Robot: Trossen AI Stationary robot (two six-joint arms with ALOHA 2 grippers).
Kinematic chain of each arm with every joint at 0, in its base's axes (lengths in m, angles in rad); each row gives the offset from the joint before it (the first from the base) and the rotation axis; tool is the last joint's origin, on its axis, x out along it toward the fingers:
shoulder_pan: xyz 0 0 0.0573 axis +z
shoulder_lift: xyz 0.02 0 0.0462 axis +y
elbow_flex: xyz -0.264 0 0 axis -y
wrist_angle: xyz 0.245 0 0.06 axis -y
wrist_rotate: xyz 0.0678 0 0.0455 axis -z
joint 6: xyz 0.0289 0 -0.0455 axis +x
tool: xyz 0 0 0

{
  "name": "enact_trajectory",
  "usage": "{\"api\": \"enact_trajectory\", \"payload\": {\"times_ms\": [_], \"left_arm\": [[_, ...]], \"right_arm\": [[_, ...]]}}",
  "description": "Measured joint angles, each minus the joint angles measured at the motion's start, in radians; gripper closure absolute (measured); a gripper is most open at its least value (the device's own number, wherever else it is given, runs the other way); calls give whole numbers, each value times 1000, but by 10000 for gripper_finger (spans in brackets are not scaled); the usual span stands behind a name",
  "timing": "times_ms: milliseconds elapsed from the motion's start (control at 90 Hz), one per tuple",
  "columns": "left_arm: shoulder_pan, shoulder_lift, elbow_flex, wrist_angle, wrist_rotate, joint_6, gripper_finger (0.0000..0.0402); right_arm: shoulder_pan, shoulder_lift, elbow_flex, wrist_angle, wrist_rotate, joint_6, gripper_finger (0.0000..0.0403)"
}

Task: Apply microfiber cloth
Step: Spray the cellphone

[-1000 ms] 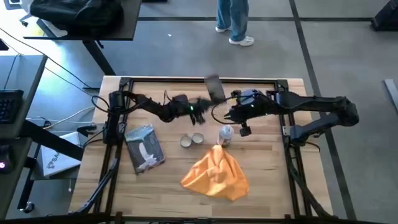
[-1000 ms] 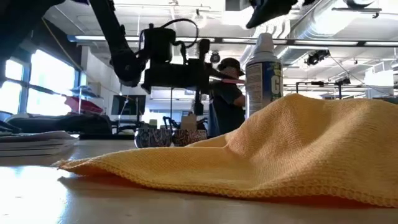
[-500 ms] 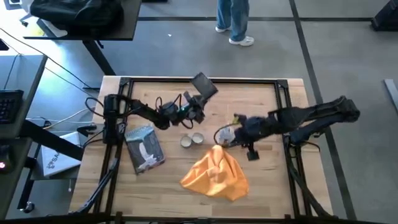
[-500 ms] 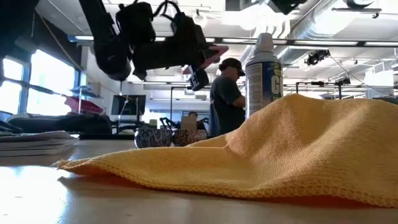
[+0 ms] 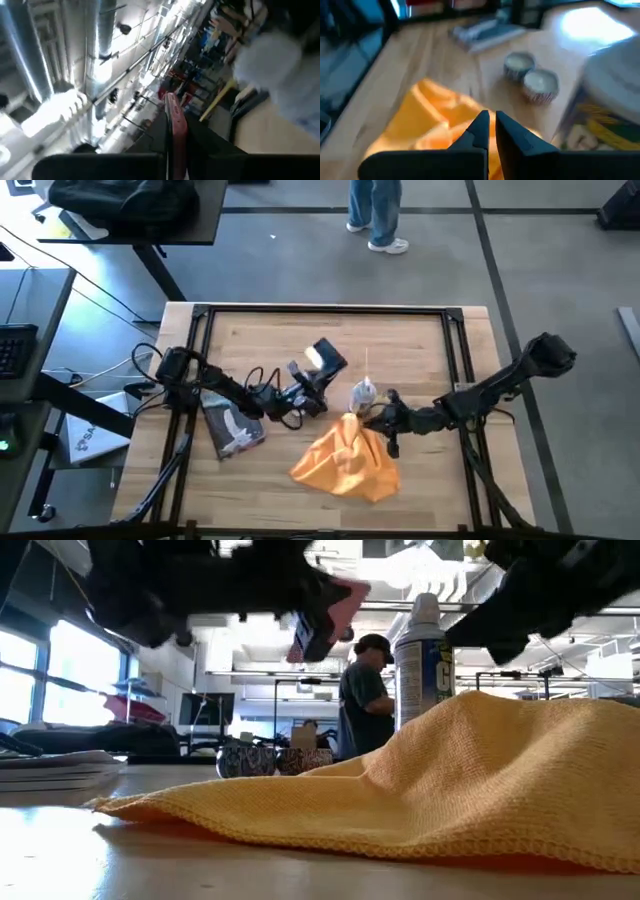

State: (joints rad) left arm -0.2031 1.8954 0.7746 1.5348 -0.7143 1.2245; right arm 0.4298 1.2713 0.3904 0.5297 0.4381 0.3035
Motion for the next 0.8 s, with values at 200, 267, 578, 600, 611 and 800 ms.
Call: {"api": "enact_trajectory", "payload": {"times_ms": [200, 267, 578, 600, 611, 800], "left_arm": [[-27, -88, -11, -67, -146, -228, 390], [-33, -127, -11, -119, -193, -287, 390], [-52, -396, -10, -713, 162, -723, 390], [-47, -410, -11, -752, 207, -746, 390], [-45, -417, -11, -769, 223, -755, 390], [-10, -517, -10, -912, 257, -839, 390]], "right_arm": [[-43, 30, -54, 85, -11, -36, 403], [-49, 66, -53, 102, -16, -38, 403], [-76, 284, -51, 333, 106, -44, 403], [-82, 302, -51, 357, 112, -52, 403], [-86, 310, -51, 366, 113, -54, 403], [-169, 428, -51, 499, 120, -77, 403]]}}
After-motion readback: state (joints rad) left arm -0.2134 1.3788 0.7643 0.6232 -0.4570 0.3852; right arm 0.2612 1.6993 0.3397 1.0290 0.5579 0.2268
